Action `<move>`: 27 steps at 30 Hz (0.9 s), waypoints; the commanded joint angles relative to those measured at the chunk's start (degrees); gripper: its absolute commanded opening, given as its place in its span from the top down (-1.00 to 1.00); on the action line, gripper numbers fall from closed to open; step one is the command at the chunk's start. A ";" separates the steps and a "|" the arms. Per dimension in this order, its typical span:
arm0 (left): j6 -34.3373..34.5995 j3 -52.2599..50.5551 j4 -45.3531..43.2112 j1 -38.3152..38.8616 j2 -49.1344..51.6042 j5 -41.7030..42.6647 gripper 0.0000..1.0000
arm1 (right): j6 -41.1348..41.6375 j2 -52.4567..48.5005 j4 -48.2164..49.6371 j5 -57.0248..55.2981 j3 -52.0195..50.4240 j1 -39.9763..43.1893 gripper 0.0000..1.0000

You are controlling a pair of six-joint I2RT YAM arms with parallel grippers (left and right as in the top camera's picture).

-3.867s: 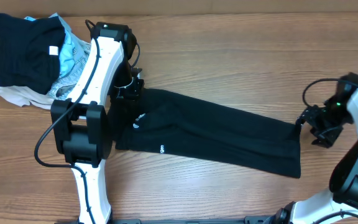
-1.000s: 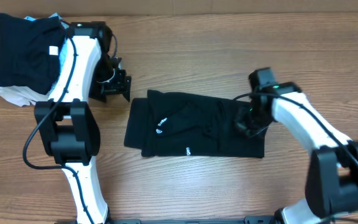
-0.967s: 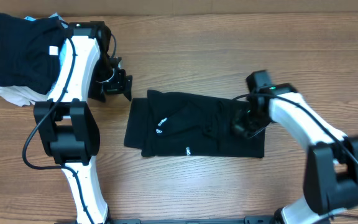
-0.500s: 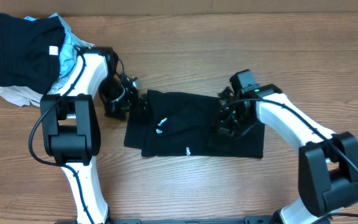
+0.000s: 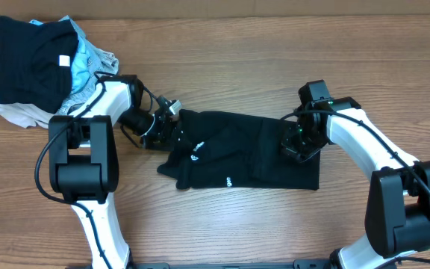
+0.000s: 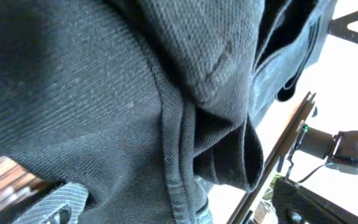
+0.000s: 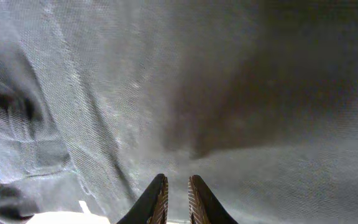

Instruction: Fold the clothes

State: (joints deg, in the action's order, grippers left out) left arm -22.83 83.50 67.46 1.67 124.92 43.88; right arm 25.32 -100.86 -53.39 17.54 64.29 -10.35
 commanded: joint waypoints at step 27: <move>1.88 -5.14 -5.75 -4.42 1.95 -2.36 -1.00 | 0.66 -9.64 -2.16 -0.98 -0.22 -0.20 0.81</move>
State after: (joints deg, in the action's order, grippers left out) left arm -22.70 82.43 65.76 -6.76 124.88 46.59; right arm 25.63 -107.96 -56.18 17.58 64.45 -10.41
